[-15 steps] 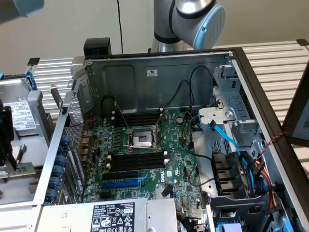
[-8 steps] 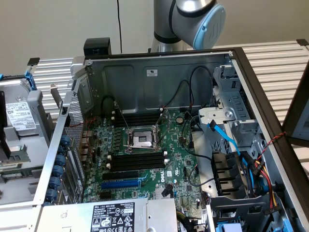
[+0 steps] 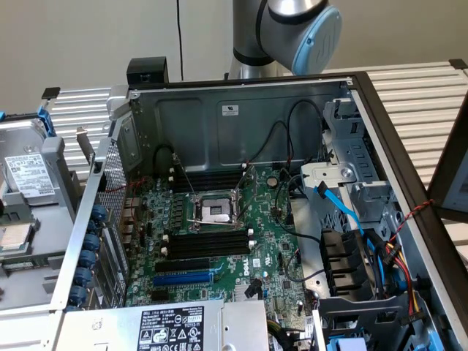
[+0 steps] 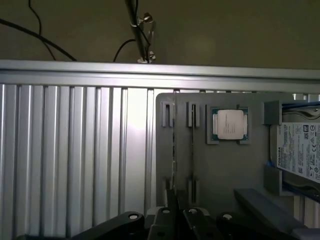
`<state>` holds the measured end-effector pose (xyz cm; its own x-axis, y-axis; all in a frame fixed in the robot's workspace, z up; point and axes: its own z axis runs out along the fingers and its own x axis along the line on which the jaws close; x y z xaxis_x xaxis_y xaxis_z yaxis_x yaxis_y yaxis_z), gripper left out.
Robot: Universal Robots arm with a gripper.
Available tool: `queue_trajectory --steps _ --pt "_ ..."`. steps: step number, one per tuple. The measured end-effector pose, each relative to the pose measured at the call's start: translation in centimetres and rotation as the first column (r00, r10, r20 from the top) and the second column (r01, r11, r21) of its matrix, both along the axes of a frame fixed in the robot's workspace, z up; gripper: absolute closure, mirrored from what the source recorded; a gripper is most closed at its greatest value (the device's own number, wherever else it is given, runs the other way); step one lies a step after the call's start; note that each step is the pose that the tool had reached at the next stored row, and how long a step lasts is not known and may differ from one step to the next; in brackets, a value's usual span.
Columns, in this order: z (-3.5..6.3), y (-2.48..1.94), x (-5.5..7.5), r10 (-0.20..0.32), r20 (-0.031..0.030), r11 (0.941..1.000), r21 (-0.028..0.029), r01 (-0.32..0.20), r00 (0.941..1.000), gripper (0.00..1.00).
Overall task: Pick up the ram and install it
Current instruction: 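Pick up the ram and move it above insertion slot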
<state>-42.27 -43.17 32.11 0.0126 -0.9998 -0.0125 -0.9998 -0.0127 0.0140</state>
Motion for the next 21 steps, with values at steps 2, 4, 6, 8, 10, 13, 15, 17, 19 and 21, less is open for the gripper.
queue_trajectory --steps 2,4,6,8,10,13,15,17,19,21 --pt "0.9 0.0 0.0 0.0 0.0002 1.0 0.0001 0.0 1.0 0.88" --pt "1.83 0.0 0.0 0.0 0.0001 1.0 0.0 0.0 1.0 0.88" --pt "2.74 0.0 0.0 -0.001 0.0001 1.0 0.0001 0.001 1.0 0.88" --pt "3.45 0.0 0.0 -0.001 0.0006 1.0 0.0 0.001 1.0 0.88" --pt "3.59 0.0 0.0 0.0 0.0019 1.0 0.0001 0.0 1.0 0.88" --pt "4.5 0.0 0.0 -0.001 0.0019 1.0 0.0001 0.001 1.0 0.88" --pt "4.56 0.0 0.0 -0.001 0.002 1.0 0.0 0.001 1.0 0.88" --pt "4.56 0.0 0.0 -0.001 0.002 1.0 0.0 0.001 1.0 0.88" --pt "4.57 0.0 0.0 -0.001 0.0018 1.0 -0.0001 0.001 1.0 0.88" --pt "4.69 0.01 0.3 -0.001 0.0018 1.0 -0.0002 0.001 1.0 0.88"
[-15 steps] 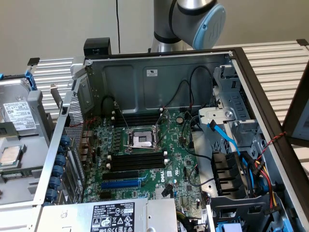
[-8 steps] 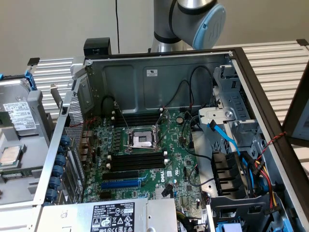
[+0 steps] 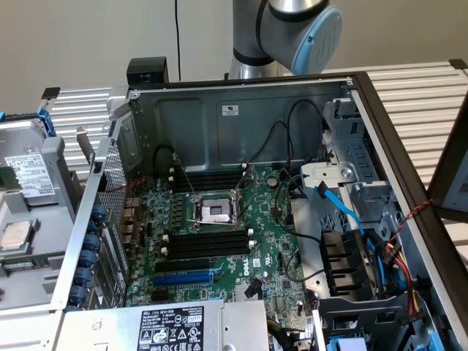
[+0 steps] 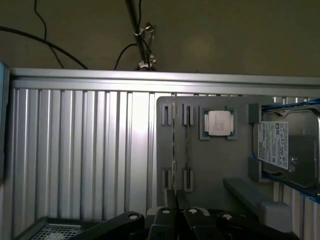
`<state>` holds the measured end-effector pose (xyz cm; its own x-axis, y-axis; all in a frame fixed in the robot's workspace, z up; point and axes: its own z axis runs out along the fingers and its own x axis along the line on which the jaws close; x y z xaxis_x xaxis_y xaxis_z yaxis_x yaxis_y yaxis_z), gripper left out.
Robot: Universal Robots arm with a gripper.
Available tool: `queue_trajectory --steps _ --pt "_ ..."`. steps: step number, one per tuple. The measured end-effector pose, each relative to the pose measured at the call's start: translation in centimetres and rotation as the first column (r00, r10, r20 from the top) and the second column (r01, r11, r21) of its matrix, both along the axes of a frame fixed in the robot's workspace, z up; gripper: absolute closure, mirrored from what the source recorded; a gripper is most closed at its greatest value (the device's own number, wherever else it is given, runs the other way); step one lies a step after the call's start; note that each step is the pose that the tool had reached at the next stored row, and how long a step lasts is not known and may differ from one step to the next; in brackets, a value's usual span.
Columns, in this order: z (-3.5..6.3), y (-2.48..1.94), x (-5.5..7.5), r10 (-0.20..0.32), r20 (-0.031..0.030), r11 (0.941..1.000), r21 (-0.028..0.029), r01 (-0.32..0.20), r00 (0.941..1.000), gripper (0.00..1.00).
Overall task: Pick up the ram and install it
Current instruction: 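Pick up the ram and move it above insertion slot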
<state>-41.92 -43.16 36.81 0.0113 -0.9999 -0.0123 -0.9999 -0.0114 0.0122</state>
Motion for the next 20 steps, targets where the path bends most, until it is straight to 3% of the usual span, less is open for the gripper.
queue_trajectory --steps 5,11,20 --pt "2.06 -0.05 1.6 0.0 0.0001 1.0 0.0002 0.0 1.0 0.88" --pt "4.64 -0.53 4.2 0.0 -0.0001 1.0 0.001 0.0 1.0 0.88" --pt "5.26 -0.71 8.3 0.0 -0.0041 1.0 0.0011 0.0 1.0 0.88"
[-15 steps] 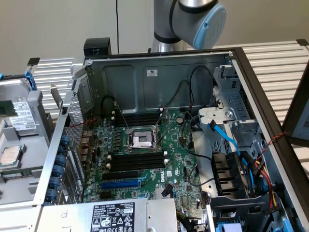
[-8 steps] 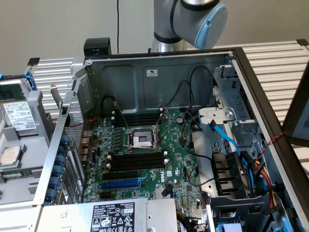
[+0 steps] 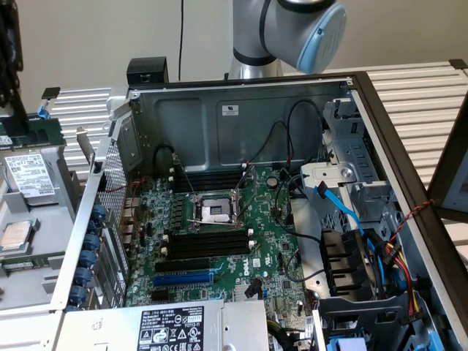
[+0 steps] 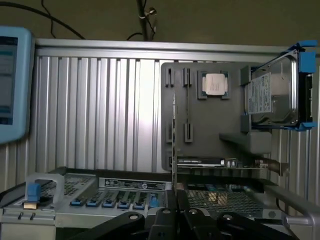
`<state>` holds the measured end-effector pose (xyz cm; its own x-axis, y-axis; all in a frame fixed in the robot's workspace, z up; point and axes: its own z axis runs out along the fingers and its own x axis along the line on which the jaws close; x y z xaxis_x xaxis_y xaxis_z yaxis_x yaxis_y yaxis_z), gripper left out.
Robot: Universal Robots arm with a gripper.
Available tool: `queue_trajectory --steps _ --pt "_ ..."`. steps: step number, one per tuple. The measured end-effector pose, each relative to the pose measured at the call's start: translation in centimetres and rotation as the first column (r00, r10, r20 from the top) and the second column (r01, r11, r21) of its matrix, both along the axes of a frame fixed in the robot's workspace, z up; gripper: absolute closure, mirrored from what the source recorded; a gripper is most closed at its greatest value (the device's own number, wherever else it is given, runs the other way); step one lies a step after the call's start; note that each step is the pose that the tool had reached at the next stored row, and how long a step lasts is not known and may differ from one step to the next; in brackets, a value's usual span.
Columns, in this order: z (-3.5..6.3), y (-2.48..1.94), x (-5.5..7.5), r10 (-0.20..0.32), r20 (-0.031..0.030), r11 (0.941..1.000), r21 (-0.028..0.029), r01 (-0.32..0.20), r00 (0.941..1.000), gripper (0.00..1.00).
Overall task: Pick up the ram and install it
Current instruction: 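Pick up the ram and move it above insertion slot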
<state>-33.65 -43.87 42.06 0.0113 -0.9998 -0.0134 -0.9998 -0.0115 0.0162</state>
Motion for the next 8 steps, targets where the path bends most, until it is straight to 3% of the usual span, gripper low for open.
queue_trajectory --steps 8 --pt "0.05 0.0 3.6 0.001 -0.0029 1.0 0.0 -0.001 1.0 0.88"
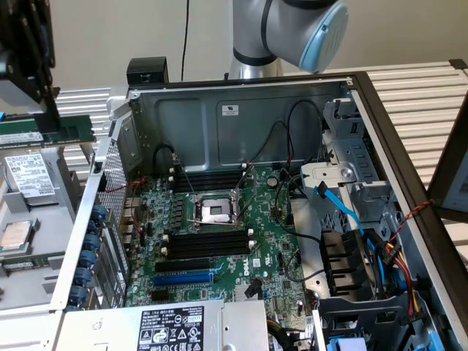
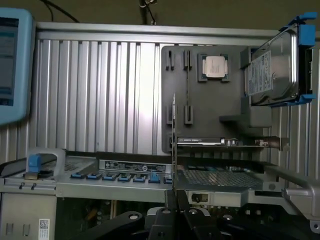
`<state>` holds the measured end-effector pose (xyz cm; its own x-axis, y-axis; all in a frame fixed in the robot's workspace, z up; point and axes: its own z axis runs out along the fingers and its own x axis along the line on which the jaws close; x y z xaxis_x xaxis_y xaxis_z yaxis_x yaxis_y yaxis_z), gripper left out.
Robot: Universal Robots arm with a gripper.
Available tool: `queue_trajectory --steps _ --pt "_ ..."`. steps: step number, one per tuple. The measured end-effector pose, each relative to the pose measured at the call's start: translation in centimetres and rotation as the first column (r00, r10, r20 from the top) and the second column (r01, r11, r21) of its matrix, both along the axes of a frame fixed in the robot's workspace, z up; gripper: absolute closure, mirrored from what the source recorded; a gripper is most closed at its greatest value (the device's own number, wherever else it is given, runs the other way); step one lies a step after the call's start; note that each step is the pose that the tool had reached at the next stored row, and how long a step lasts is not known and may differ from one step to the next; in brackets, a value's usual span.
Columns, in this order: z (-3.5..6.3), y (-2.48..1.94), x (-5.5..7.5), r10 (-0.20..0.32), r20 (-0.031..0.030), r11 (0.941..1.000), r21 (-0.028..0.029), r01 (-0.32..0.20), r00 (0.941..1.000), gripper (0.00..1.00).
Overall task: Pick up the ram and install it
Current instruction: 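Pick up the ram and move it above insertion slot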
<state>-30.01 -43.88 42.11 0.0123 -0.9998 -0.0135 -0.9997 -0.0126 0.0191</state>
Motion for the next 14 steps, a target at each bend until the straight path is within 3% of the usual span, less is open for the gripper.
queue_trajectory --steps 14 --pt "0.0 -0.01 6.4 0.0 -0.0047 1.0 -0.0003 0.0 1.0 0.88"
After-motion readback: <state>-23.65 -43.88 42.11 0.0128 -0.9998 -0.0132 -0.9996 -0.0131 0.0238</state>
